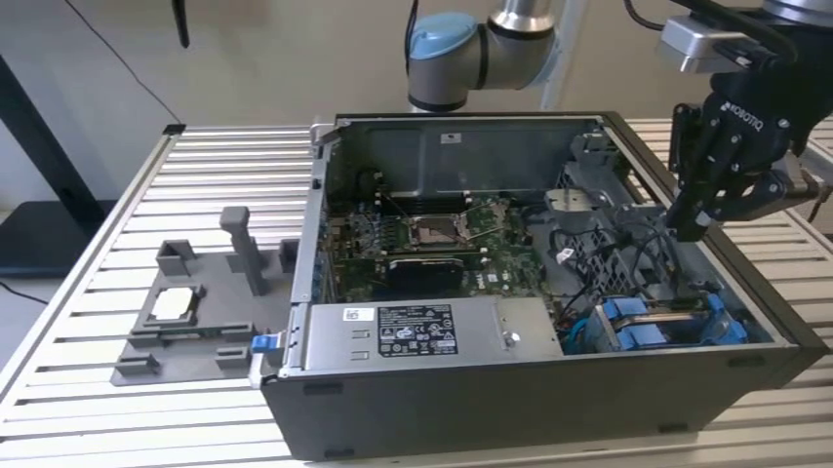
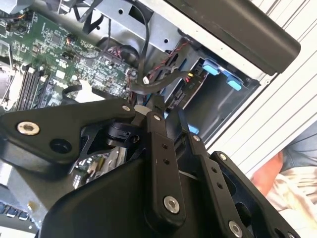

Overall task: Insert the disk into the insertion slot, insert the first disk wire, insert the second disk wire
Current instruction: 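Insert the second disk wire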

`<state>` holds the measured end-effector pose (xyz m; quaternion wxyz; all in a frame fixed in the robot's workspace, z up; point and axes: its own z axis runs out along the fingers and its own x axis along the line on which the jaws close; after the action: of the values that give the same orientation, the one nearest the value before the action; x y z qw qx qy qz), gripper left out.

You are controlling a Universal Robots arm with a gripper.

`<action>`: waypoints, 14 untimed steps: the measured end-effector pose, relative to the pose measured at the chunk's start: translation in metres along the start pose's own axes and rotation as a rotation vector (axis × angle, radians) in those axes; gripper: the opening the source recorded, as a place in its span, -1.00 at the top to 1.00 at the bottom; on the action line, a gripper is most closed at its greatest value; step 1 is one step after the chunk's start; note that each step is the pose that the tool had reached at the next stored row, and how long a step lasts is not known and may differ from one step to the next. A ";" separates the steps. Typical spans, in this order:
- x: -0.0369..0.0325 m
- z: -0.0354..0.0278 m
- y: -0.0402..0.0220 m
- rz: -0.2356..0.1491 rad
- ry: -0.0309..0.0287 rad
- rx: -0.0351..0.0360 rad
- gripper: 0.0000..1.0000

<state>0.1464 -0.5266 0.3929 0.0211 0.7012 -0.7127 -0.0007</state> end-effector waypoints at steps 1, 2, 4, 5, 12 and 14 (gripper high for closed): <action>-0.0006 0.0001 0.0018 0.000 0.0001 0.0000 0.47; -0.0012 0.0001 0.0037 0.000 0.0003 0.0000 0.47; -0.0026 0.0002 0.0097 0.000 0.0009 0.0001 0.47; -0.0031 0.0003 0.0124 0.000 0.0013 0.0001 0.47; -0.0075 0.0015 0.0354 0.000 0.0036 0.0011 0.47; -0.0086 0.0022 0.0424 0.000 0.0052 0.0035 0.47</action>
<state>0.1041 -0.5173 0.3917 0.0218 0.7011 -0.7127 0.0024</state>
